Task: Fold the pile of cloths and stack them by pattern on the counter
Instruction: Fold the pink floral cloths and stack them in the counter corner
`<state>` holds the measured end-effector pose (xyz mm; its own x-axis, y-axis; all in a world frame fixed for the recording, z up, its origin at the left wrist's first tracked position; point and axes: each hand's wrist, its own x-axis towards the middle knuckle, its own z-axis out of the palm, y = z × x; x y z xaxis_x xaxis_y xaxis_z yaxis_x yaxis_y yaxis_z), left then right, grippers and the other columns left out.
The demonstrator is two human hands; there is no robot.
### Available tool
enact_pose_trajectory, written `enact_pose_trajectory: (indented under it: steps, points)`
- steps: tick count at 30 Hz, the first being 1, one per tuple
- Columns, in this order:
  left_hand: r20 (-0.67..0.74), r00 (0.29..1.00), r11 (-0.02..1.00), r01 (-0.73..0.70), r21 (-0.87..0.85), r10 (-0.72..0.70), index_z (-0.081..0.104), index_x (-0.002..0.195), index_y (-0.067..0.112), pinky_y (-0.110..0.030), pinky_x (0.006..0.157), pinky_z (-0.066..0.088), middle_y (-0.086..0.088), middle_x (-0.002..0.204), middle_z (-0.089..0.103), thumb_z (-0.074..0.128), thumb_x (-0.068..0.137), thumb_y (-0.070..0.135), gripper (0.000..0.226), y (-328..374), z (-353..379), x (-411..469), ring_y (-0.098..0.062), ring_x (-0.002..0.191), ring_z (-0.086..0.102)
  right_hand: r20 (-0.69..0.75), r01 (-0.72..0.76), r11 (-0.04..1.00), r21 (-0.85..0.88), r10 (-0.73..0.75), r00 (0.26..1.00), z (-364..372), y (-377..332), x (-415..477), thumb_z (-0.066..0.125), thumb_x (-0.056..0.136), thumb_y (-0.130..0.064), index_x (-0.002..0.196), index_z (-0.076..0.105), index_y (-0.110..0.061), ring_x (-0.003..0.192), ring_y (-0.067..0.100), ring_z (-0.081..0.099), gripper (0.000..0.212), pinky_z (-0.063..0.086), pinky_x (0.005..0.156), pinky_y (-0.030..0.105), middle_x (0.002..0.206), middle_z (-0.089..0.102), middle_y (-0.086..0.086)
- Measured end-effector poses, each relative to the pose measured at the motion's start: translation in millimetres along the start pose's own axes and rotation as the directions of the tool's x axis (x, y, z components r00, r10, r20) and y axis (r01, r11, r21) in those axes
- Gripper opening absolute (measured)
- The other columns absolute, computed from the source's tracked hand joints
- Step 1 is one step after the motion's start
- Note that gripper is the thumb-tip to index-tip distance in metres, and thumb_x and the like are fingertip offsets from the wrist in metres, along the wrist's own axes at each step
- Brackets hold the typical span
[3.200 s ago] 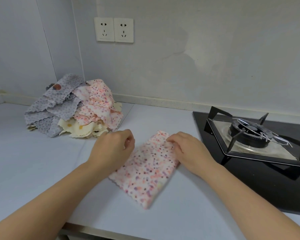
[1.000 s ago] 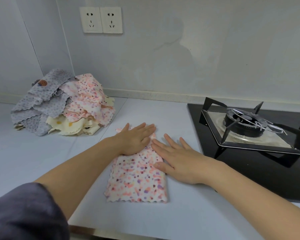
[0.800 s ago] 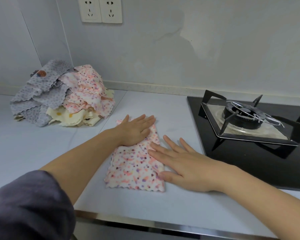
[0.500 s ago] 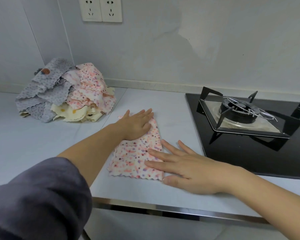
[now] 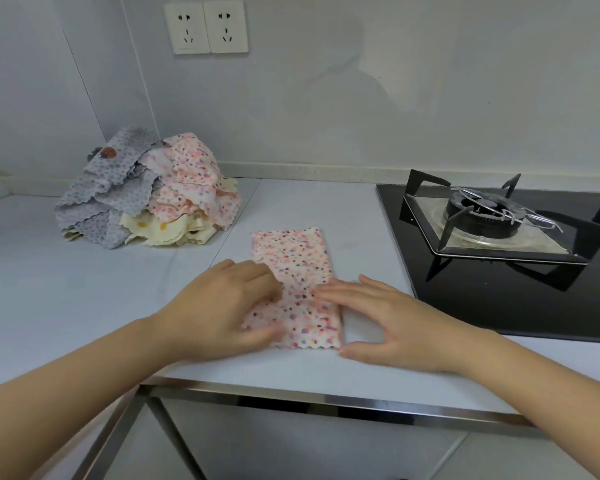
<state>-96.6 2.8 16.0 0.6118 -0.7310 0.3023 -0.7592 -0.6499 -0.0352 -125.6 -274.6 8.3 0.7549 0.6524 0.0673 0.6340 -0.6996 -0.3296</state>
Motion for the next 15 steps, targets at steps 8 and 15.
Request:
enact_pose_trajectory:
  steps: [8,15]
  points:
    - [-0.124,0.992,0.998,0.028,-0.048,-0.034,0.059,0.090,0.017,-0.030,0.057,0.043,0.006,0.072,0.060,0.038,0.096,0.043,0.034,2,5,-3,-0.019,0.060,0.054,-0.008,-0.055,0.999,-0.004,0.055,0.998,-1,-5,19,0.058,0.088,-0.032,0.151,0.021,-0.036,0.137,-0.006,0.025,0.073,0.014,0.117,0.020,0.153,0.028,-0.020]
    - [-0.036,0.999,0.987,0.024,-0.156,-0.030,0.054,0.111,0.025,-0.030,0.079,0.044,0.009,0.103,0.062,0.036,0.092,0.049,0.036,-9,-5,-15,-0.012,0.089,0.058,-0.085,-0.086,0.995,0.048,0.089,0.992,6,-7,44,0.041,0.098,-0.012,0.131,0.058,-0.021,0.127,0.013,0.049,0.038,0.037,0.106,0.031,0.138,0.056,-0.004]
